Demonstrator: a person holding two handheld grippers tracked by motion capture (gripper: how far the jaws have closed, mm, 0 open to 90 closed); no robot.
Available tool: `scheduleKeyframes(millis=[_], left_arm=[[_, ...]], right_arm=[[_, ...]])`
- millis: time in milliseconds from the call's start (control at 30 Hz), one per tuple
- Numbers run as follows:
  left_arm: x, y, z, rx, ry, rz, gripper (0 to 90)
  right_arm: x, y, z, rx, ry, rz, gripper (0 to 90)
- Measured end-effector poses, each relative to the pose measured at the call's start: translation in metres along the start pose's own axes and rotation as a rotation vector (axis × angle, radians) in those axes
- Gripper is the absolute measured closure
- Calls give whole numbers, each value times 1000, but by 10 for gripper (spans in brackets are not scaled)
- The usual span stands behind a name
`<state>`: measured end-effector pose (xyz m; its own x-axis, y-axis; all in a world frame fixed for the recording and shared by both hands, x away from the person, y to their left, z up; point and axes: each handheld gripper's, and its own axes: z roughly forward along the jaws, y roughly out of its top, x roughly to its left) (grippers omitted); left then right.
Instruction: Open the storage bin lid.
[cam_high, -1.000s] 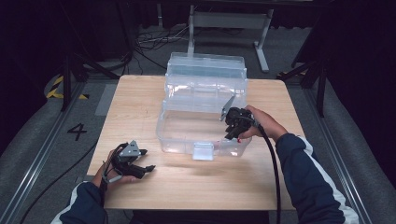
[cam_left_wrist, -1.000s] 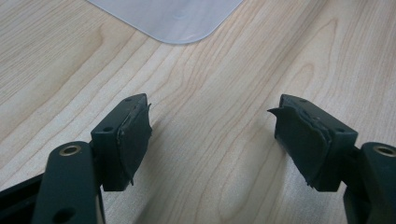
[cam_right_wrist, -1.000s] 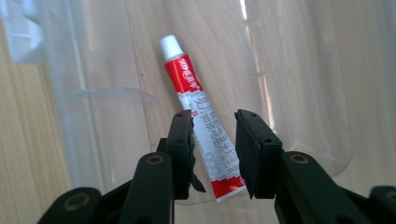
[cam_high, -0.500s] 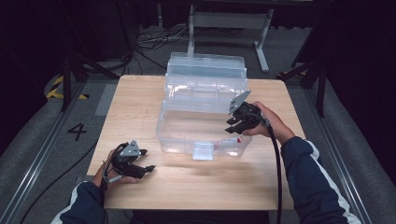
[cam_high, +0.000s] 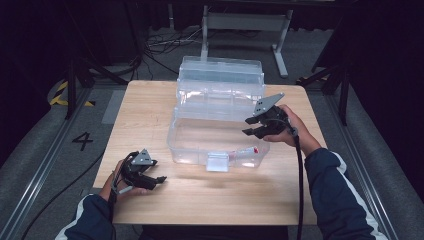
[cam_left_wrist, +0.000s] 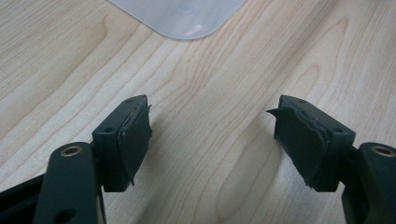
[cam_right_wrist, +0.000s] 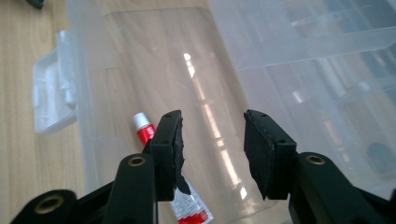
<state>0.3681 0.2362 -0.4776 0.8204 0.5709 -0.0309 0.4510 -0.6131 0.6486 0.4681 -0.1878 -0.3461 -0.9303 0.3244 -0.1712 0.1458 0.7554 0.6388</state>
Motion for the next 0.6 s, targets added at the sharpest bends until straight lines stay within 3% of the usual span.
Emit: scheduleKeyframes(millis=[367, 600], left_arm=[[-4, 18, -18, -88, 38, 15, 272], [-11, 37, -31, -121, 56, 56, 270]], right_arm=[[-6, 5, -17, -76, -75, 28, 511], [-13, 9, -27, -120, -120, 49, 484]])
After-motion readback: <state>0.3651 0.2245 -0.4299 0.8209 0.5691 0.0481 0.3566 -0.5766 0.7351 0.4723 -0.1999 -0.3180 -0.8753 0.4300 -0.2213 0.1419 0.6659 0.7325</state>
